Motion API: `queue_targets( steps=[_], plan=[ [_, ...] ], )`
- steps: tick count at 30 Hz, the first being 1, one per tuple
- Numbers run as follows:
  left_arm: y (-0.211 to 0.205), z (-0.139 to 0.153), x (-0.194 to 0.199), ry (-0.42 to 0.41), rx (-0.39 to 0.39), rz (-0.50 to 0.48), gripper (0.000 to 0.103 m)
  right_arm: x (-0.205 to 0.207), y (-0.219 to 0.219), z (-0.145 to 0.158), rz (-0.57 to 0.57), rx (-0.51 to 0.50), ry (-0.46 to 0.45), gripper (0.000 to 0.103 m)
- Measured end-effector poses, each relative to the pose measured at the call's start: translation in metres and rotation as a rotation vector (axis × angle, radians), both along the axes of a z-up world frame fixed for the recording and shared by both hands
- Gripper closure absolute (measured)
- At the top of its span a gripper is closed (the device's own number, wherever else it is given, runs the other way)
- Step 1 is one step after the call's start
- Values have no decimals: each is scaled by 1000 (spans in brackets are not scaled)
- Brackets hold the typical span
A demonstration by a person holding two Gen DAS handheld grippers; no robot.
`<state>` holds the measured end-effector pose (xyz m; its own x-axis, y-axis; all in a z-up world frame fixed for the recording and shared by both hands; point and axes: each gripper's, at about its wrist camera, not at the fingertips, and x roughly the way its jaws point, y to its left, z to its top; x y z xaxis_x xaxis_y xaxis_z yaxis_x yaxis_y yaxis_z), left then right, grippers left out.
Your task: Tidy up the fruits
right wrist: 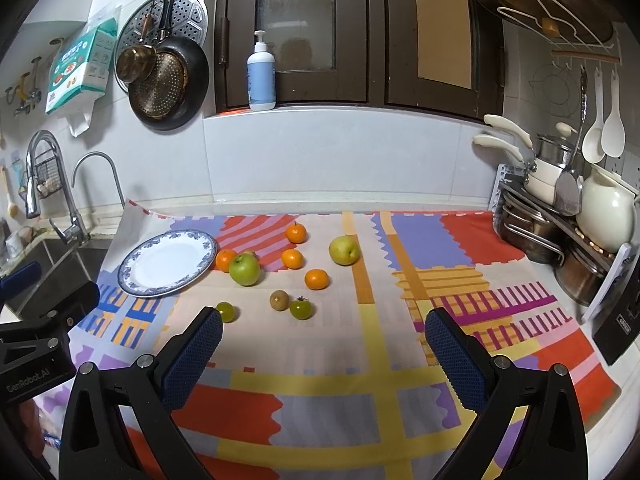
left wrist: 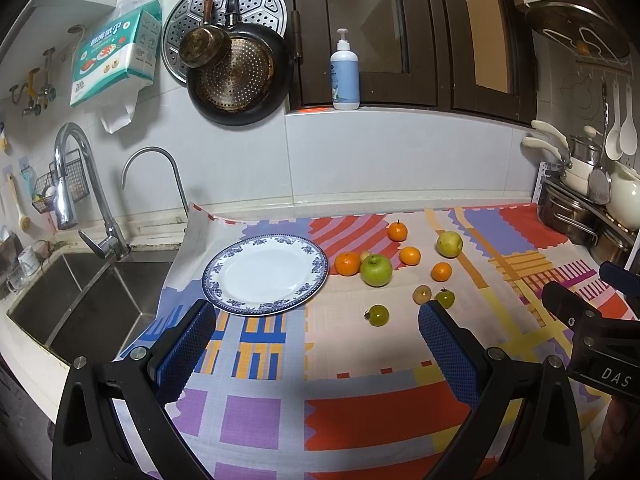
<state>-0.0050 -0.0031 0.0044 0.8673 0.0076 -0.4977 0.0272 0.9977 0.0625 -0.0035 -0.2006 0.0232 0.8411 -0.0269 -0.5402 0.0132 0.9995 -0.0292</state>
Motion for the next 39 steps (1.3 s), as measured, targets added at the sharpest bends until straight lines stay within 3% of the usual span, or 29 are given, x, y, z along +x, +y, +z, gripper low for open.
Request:
queue_targets(
  steps=[39],
  plan=[
    [1, 1, 13, 6, 0, -7, 0, 11, 5, -4, 11, -4, 11, 1]
  ],
)
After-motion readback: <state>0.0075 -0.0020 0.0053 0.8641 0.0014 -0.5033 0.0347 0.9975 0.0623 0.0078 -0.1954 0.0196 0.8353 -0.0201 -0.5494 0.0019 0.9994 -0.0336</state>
